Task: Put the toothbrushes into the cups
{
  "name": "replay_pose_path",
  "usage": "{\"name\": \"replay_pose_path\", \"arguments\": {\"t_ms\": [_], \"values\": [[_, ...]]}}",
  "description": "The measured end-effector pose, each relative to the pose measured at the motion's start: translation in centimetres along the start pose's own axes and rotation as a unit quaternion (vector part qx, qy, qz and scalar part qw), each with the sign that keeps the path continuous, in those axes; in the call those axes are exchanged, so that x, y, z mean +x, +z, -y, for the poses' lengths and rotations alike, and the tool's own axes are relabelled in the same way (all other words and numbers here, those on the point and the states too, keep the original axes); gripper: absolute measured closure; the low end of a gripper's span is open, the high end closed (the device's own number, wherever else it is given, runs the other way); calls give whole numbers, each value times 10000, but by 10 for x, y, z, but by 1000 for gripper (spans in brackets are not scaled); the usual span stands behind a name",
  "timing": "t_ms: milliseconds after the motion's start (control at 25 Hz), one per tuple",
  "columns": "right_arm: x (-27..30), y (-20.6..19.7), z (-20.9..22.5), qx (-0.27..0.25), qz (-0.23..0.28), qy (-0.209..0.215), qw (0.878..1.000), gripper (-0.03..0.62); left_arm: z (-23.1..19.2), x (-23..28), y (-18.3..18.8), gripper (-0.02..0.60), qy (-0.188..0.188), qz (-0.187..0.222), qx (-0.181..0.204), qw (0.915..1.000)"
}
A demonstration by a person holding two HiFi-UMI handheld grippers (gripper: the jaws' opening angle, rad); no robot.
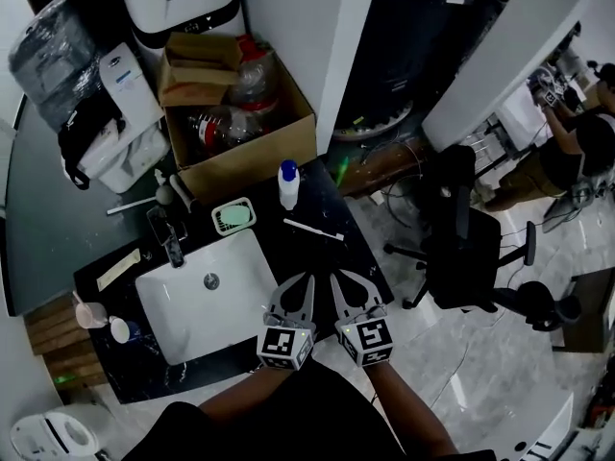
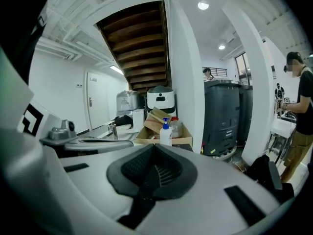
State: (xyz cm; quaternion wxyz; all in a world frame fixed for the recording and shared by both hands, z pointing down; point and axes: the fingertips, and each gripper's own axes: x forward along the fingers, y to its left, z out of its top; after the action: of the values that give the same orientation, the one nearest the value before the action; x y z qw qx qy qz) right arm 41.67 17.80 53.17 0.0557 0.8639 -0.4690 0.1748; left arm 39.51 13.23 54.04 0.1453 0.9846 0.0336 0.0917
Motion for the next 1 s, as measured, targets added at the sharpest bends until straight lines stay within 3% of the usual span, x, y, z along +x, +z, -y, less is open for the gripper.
{"name": "replay_pose_path", "arguments": {"t_ms": [160, 400, 560, 800, 1000], "values": [[23, -1, 14, -129, -86, 71, 9999, 574, -11, 6, 5, 568, 275, -8, -48, 9996], [55, -10, 31, -372, -618, 344, 9968, 572, -14, 7, 12, 568, 484, 12, -343, 9982], [79, -24, 46, -535, -983, 622, 9918, 574, -31, 14, 13, 568, 894, 80, -383, 9952], [112, -47, 53, -880, -1485, 1156, 9782, 572, -48, 23, 15, 568, 1459, 205, -553, 9875], [138, -69, 60, -1090, -1888, 1631, 9622, 572, -53, 26, 16, 568, 2067, 367, -706, 9752]]}}
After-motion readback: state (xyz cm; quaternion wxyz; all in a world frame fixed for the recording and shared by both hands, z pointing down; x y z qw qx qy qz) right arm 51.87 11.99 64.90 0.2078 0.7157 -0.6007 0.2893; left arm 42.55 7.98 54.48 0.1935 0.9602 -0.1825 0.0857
